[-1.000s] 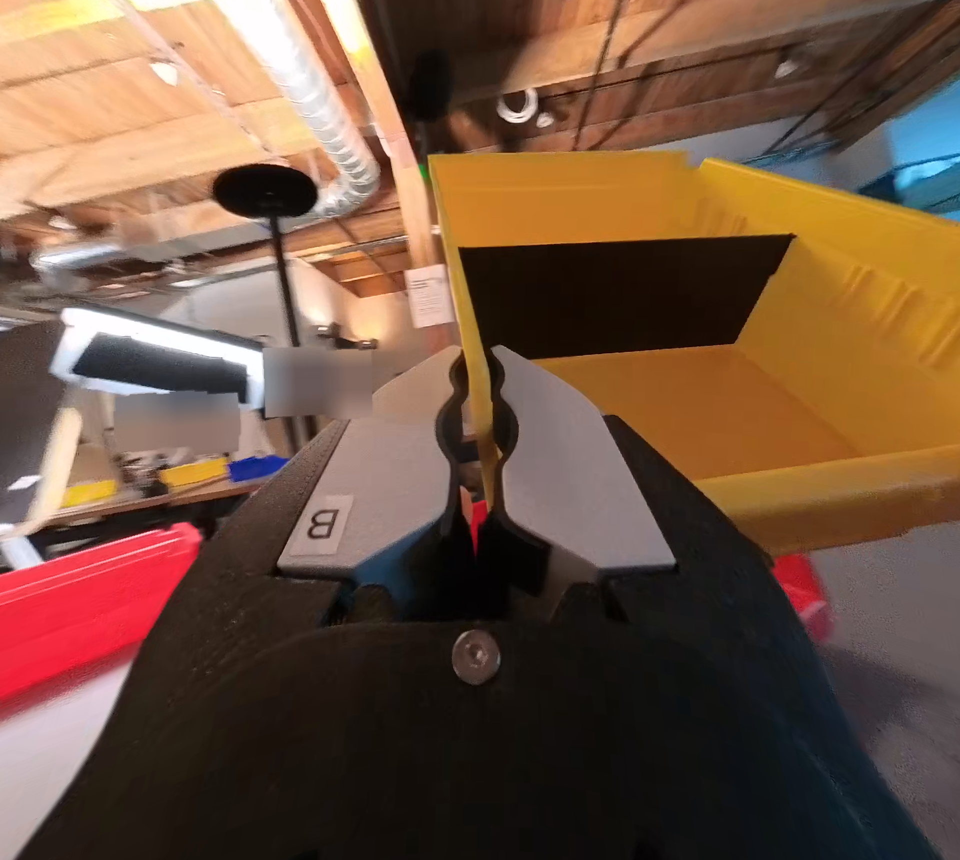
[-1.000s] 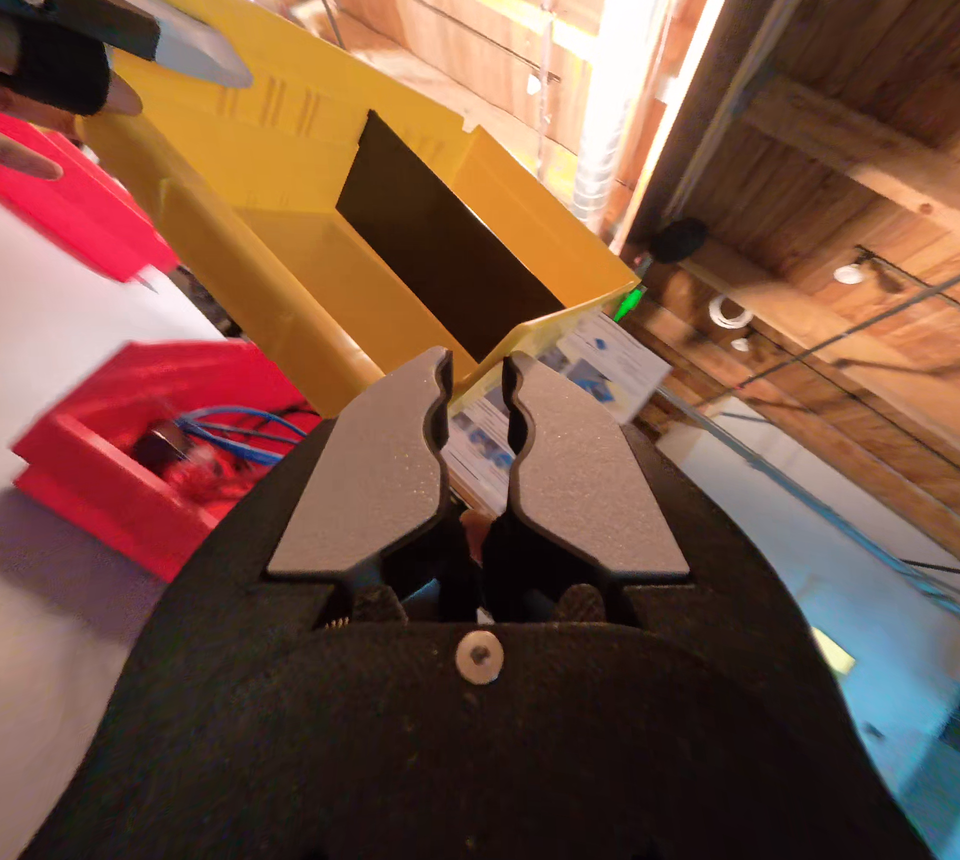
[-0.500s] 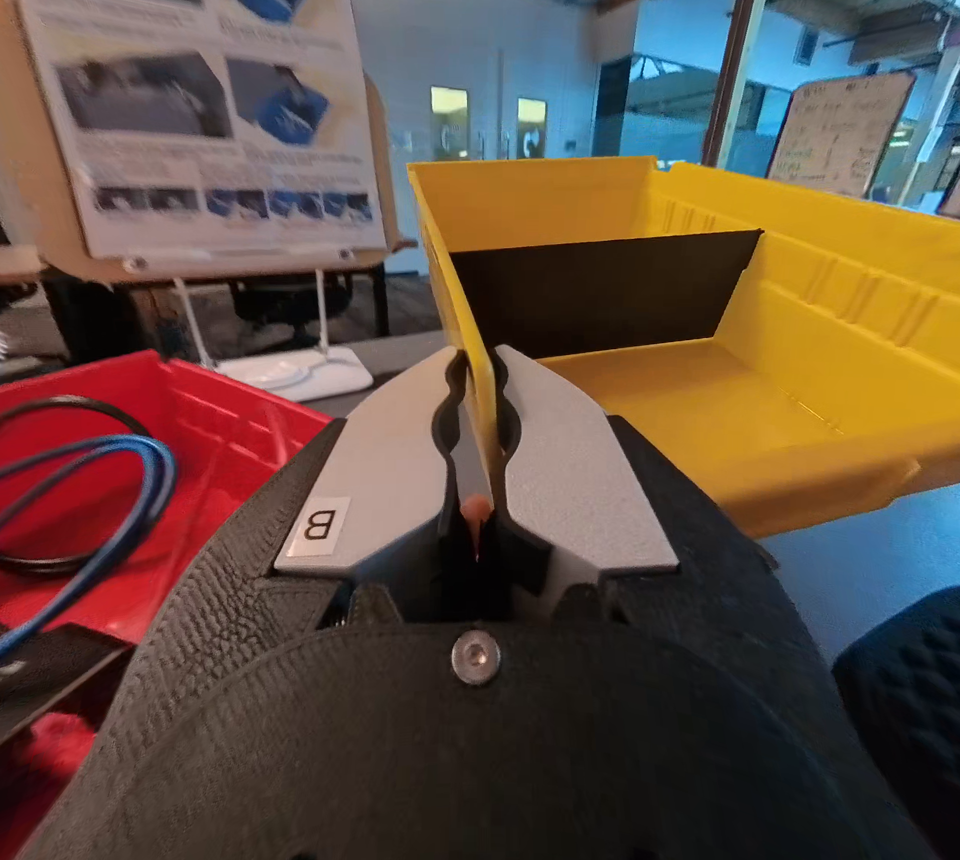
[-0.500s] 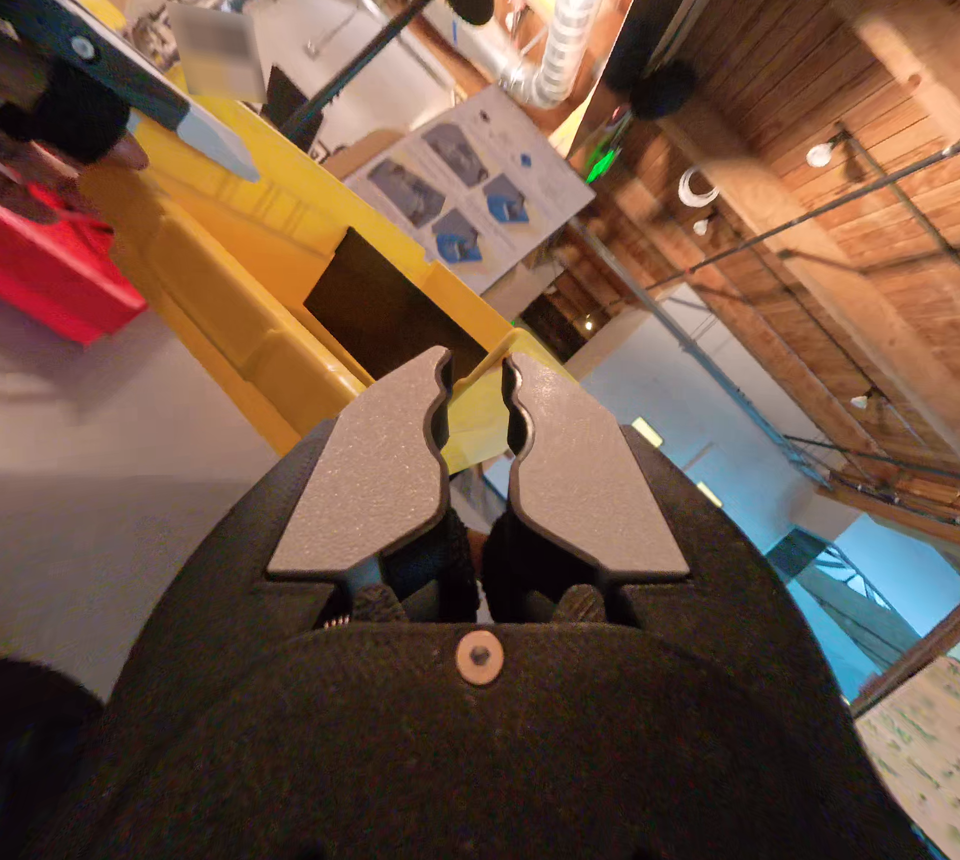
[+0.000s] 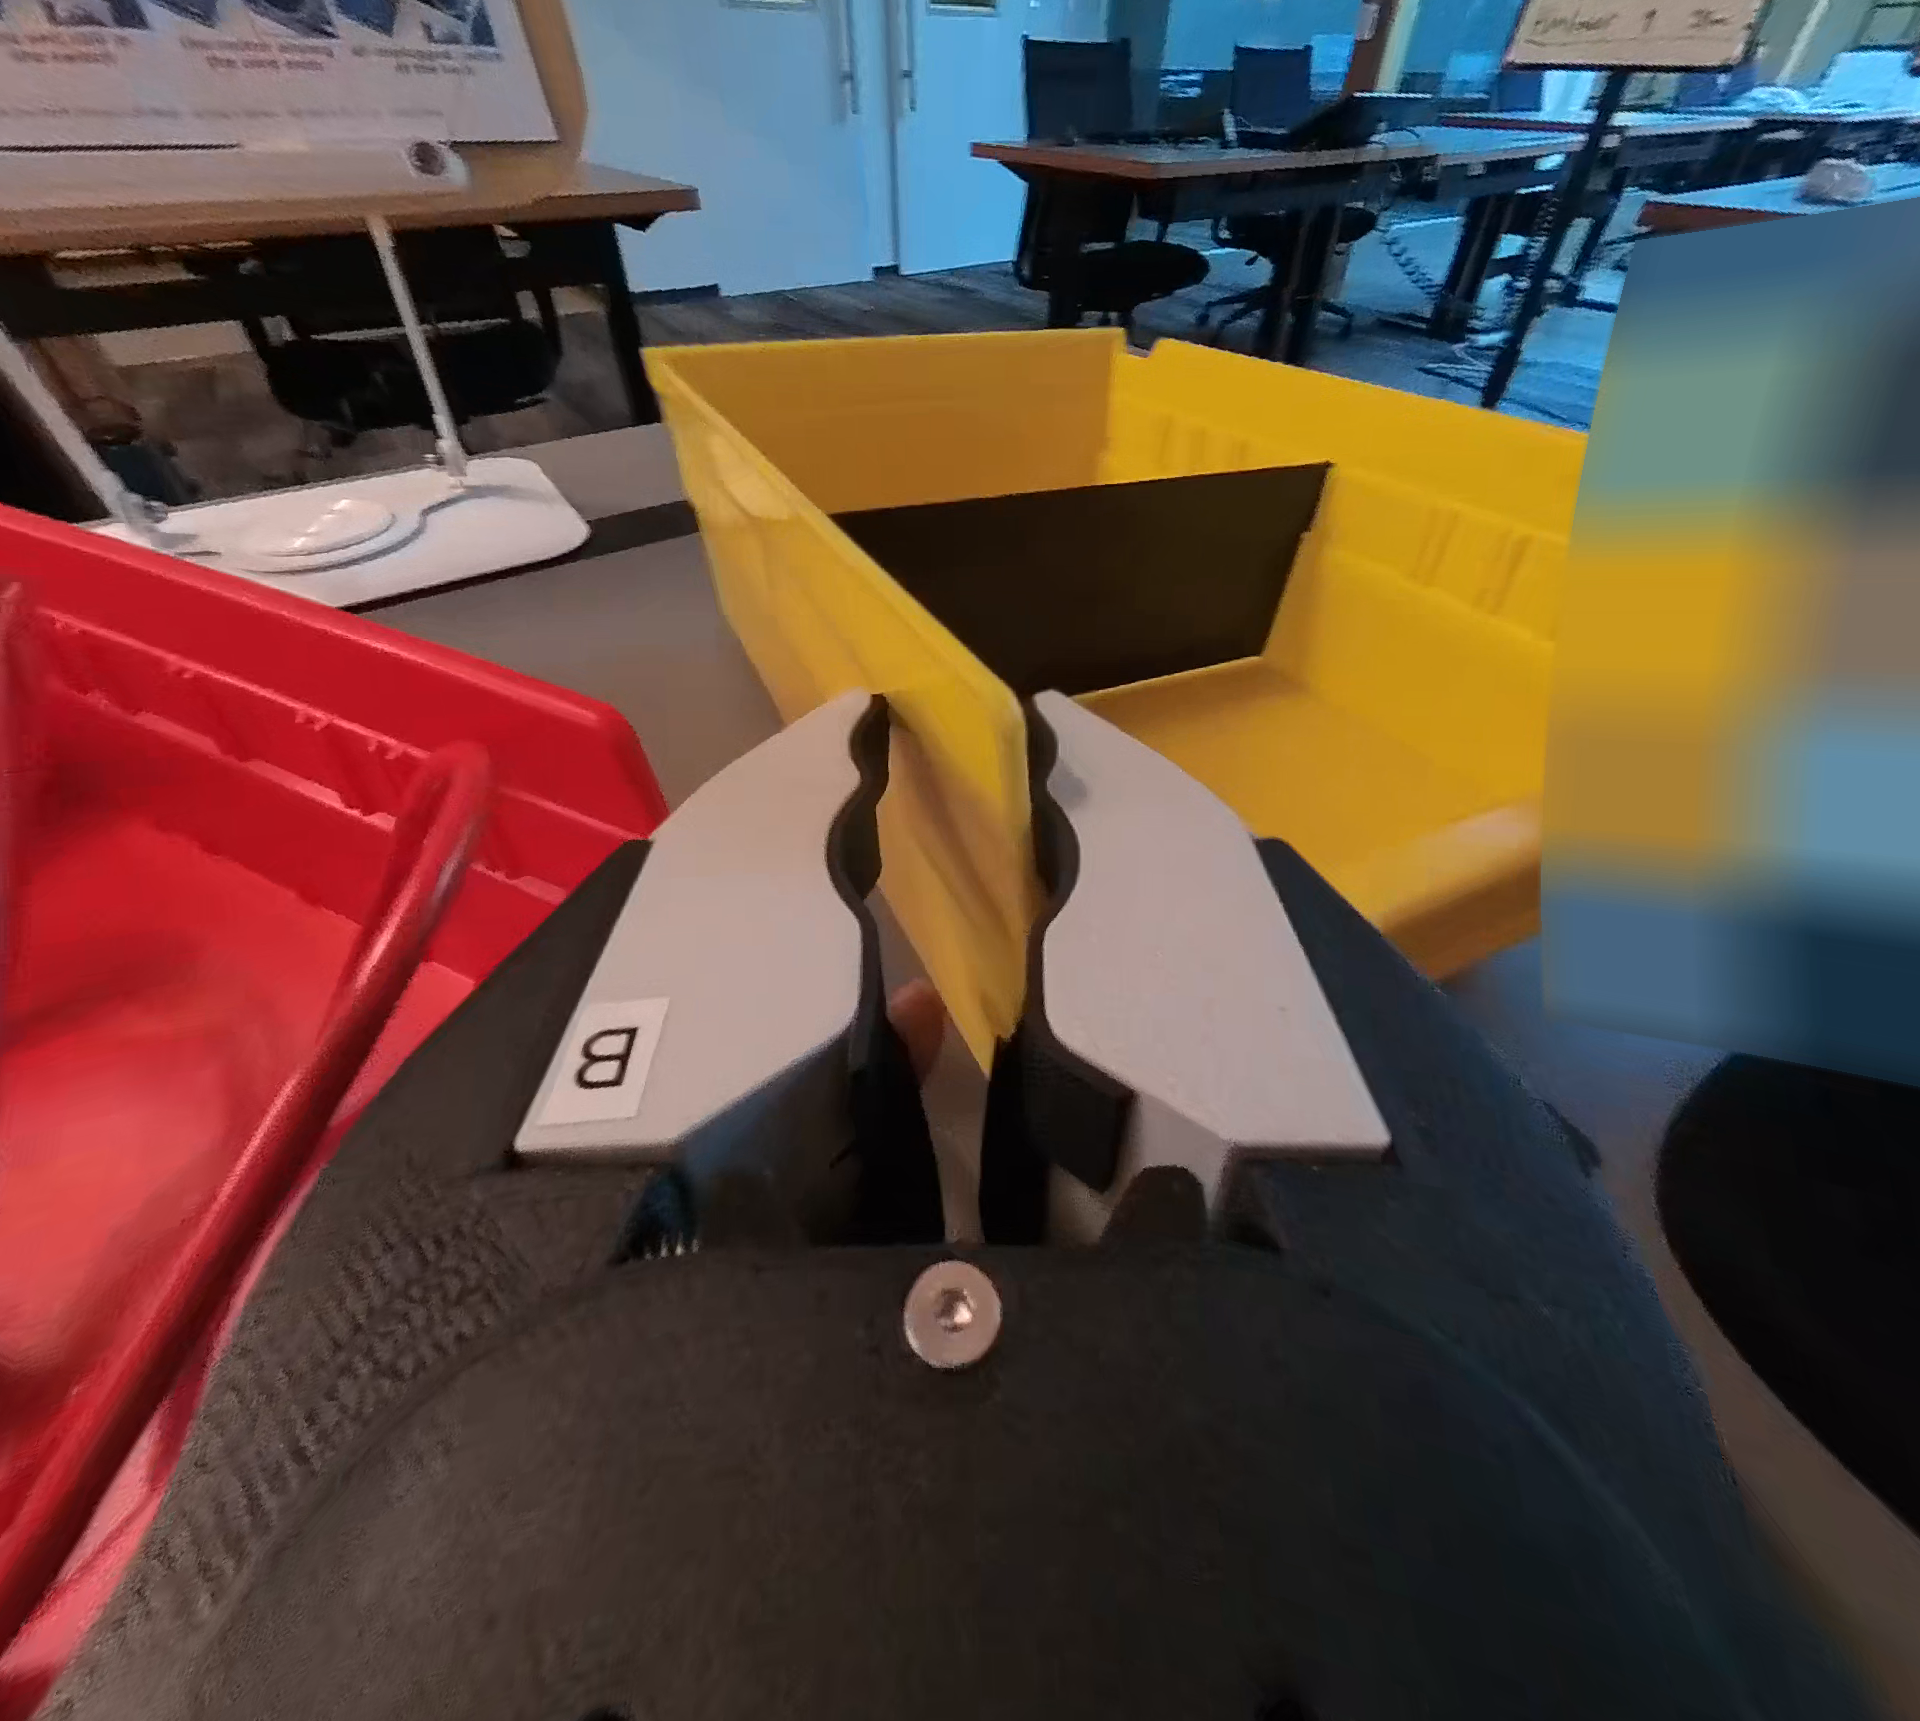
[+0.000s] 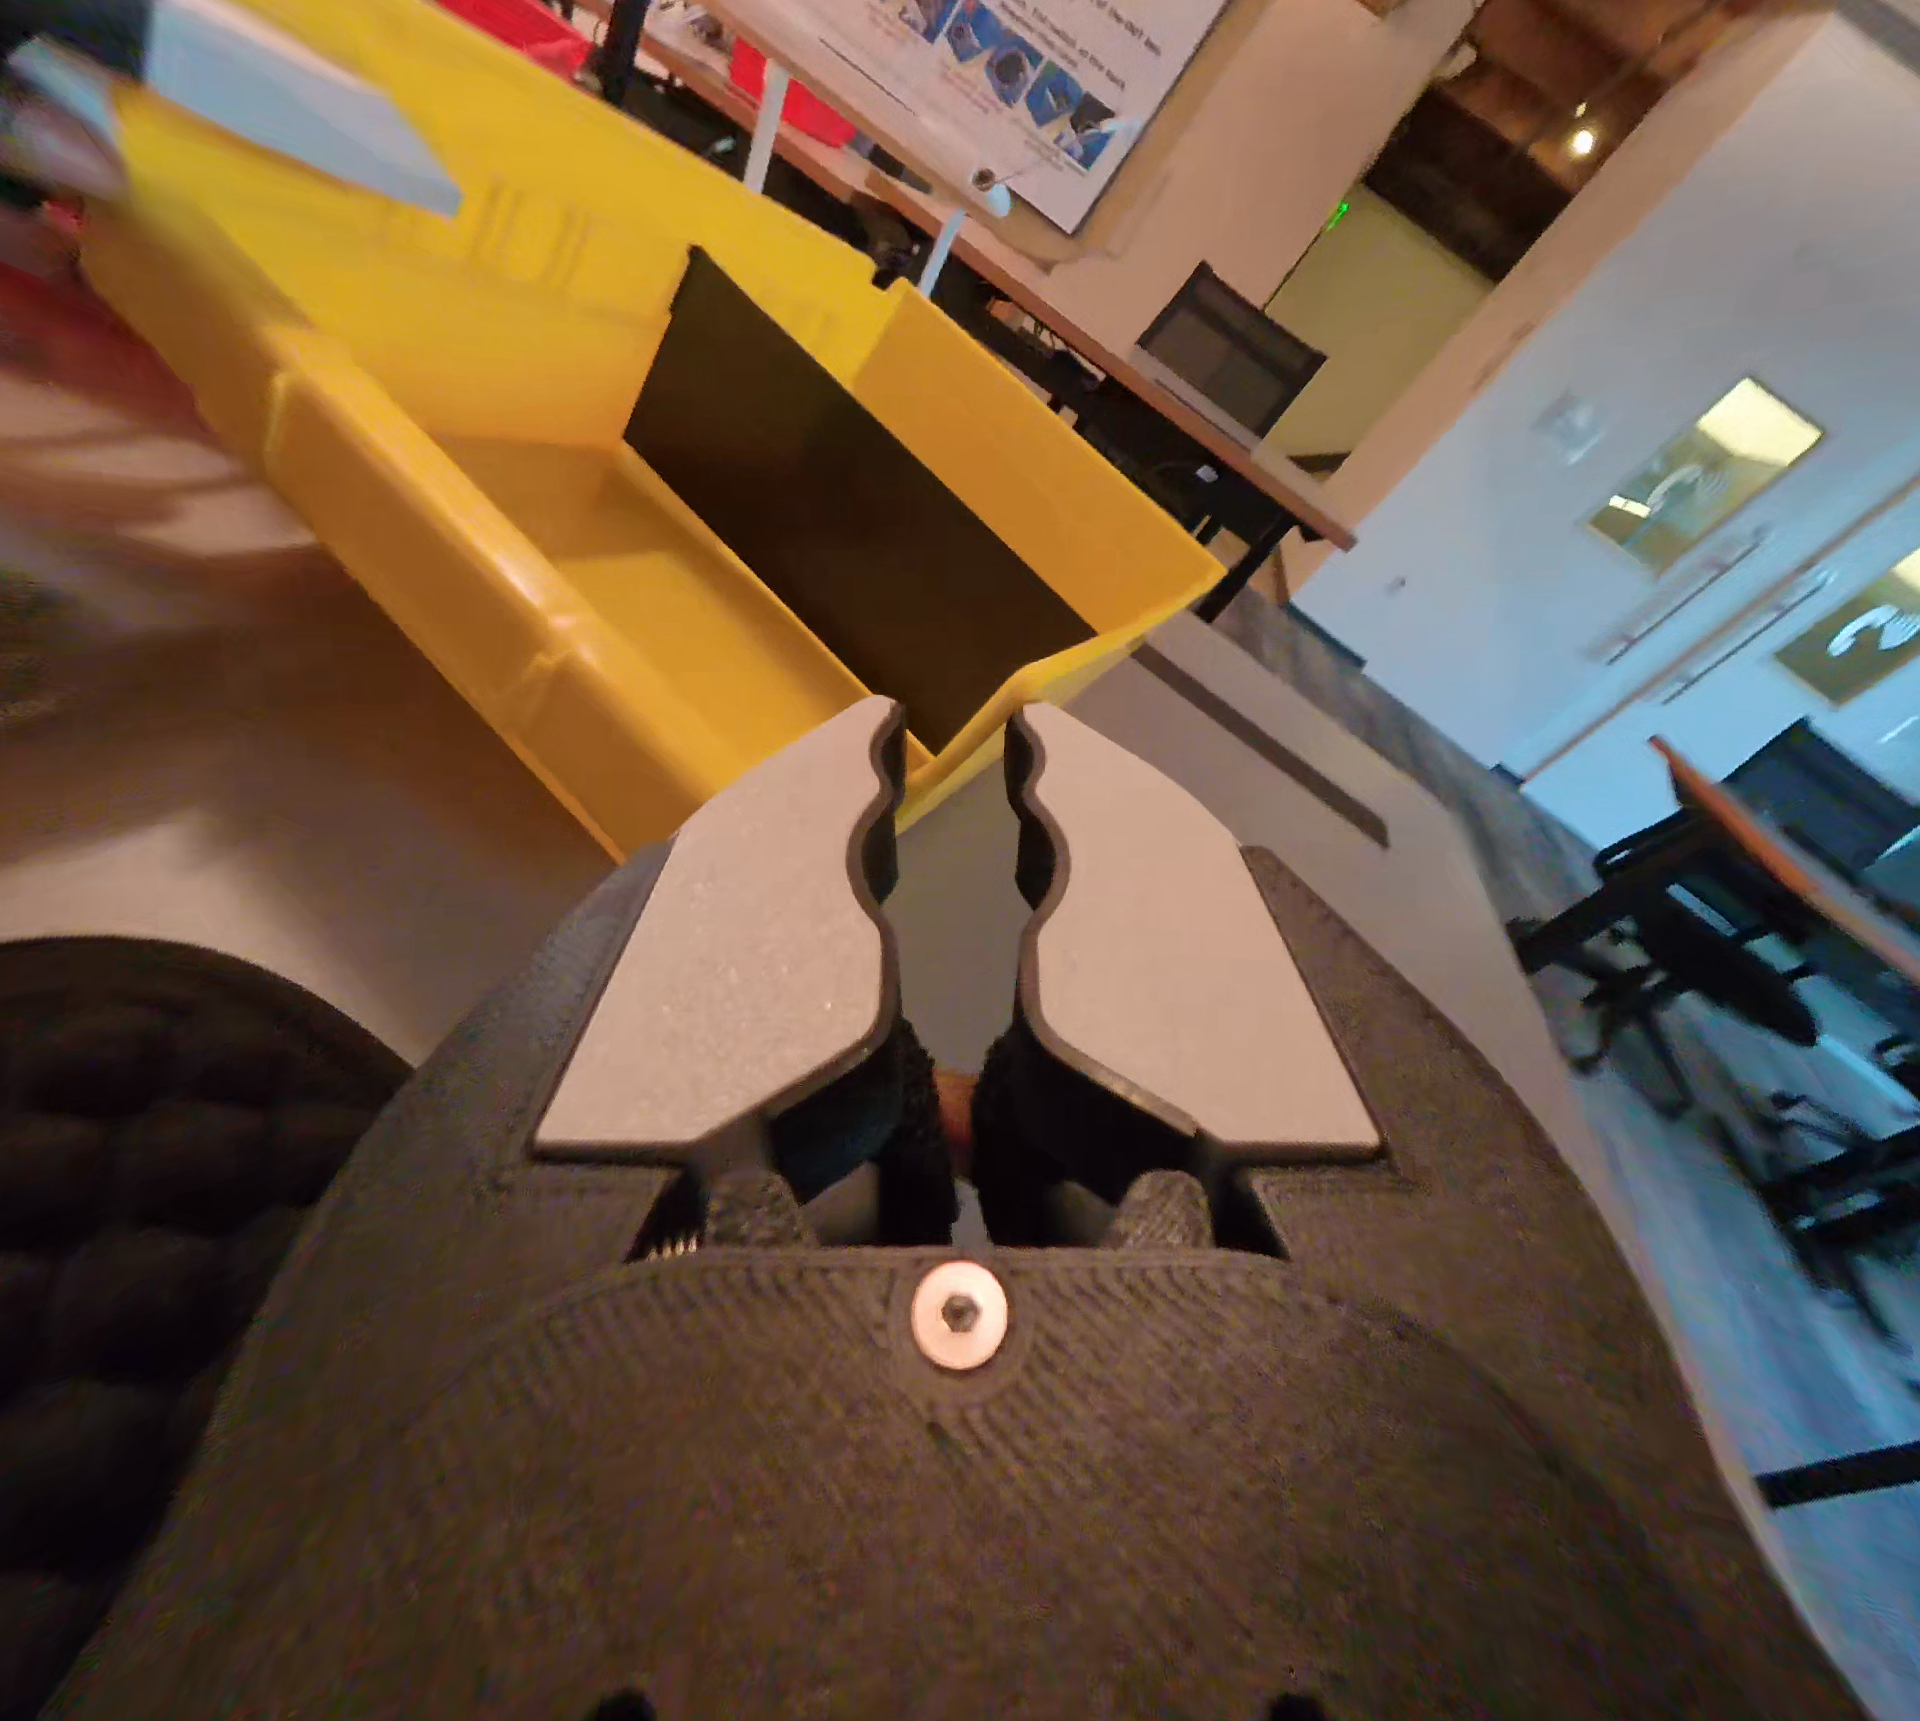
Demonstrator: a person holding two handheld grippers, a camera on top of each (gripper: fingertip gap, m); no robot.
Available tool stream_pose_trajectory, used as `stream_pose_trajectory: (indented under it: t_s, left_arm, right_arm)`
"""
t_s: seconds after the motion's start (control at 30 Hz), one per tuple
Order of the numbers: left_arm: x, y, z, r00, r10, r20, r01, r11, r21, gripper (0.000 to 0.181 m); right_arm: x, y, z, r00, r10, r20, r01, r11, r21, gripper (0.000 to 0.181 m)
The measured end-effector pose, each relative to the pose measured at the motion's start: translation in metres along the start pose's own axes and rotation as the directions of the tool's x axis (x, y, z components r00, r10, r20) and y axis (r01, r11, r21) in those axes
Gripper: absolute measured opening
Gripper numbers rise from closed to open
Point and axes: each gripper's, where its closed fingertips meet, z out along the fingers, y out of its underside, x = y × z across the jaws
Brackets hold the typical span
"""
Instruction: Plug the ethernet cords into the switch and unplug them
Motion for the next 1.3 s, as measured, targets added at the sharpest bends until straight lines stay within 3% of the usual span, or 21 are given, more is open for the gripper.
stream_pose_trajectory:
  t_s: [0.13, 0.2, 0.33, 0.43, 0.5, 0.6, 0.63, 0.7, 0.8, 0.83, 0.9, 1.07, 1.13, 1.23, 1.3]
  left_arm:
    - [0.027, 0.009, -0.004, 0.98, -0.076, -0.186, 0.065, 0.996, -0.064, 0.054]
    - [0.028, 0.002, -0.013, 0.98, -0.017, -0.198, 0.015, 1.0, -0.01, 0.059]
    - [0.012, -0.021, -0.064, 0.977, 0.196, -0.083, -0.176, 0.964, 0.2, 0.063]
    - [-0.003, -0.039, -0.127, 0.969, 0.247, 0.014, -0.239, 0.919, 0.315, 0.062]
    - [-0.018, -0.054, -0.155, 0.952, 0.296, 0.073, -0.302, 0.883, 0.359, 0.051]
    - [-0.037, -0.041, -0.164, 0.951, 0.309, 0.012, -0.306, 0.933, 0.188, 0.054]
    - [-0.038, -0.031, -0.163, 0.946, 0.322, -0.03, -0.315, 0.939, 0.139, 0.054]
    - [-0.056, -0.01, -0.156, 0.926, 0.376, 0.003, -0.376, 0.926, 0.024, 0.054]
    - [-0.086, 0.024, -0.137, 0.886, 0.46, 0.066, -0.444, 0.88, -0.17, 0.054]
    - [-0.092, 0.036, -0.132, 0.882, 0.467, 0.068, -0.441, 0.867, -0.234, 0.055]
    - [-0.101, 0.054, -0.125, 0.863, 0.5, 0.067, -0.453, 0.827, -0.334, 0.059]
    - [-0.119, 0.061, -0.125, 0.752, 0.646, 0.131, -0.549, 0.723, -0.419, 0.053]
    - [-0.121, 0.062, -0.126, 0.749, 0.649, 0.138, -0.546, 0.721, -0.426, 0.051]
    - [-0.12, 0.07, -0.128, 0.761, 0.642, 0.088, -0.541, 0.704, -0.461, 0.027]
    - [-0.131, 0.071, -0.134, 0.742, 0.662, 0.107, -0.531, 0.677, -0.51, 0.026]
  right_arm:
    - [0.016, 0.013, 0.001, 0.985, 0.169, -0.043, -0.171, 0.984, -0.051, 0.011]
    - [0.024, 0.016, 0.0, 0.979, 0.187, -0.086, -0.191, 0.981, -0.044, 0.014]
    - [0.028, -0.015, -0.012, 0.976, 0.195, -0.093, -0.176, 0.967, 0.182, 0.029]
    - [0.022, -0.053, -0.032, 0.983, 0.176, -0.052, -0.138, 0.895, 0.424, 0.036]
    - [0.013, -0.073, -0.045, 0.987, 0.158, -0.016, -0.125, 0.837, 0.533, 0.039]
    - [-0.009, -0.086, -0.049, 0.991, 0.109, 0.078, -0.134, 0.808, 0.573, 0.048]
    - [-0.019, -0.087, -0.046, 0.99, 0.081, 0.113, -0.131, 0.819, 0.558, 0.049]
    - [-0.041, -0.078, -0.031, 0.98, 0.015, 0.2, -0.109, 0.877, 0.469, 0.053]
    - [-0.072, -0.043, -0.001, 0.946, -0.088, 0.311, 0.012, 0.972, 0.236, 0.064]
    - [-0.077, -0.034, 0.005, 0.938, -0.112, 0.327, 0.059, 0.984, 0.168, 0.071]
    - [-0.083, -0.025, 0.012, 0.928, -0.157, 0.337, 0.132, 0.987, 0.096, 0.069]
    - [-0.088, 0.011, 0.022, 0.895, -0.284, 0.344, 0.334, 0.938, -0.096, 0.068]
    - [-0.087, 0.015, 0.023, 0.893, -0.301, 0.334, 0.359, 0.925, -0.127, 0.061]
    - [-0.081, 0.02, 0.023, 0.89, -0.34, 0.305, 0.394, 0.909, -0.136, 0.043]
    - [-0.08, 0.024, 0.024, 0.891, -0.332, 0.31, 0.393, 0.906, -0.158, 0.038]
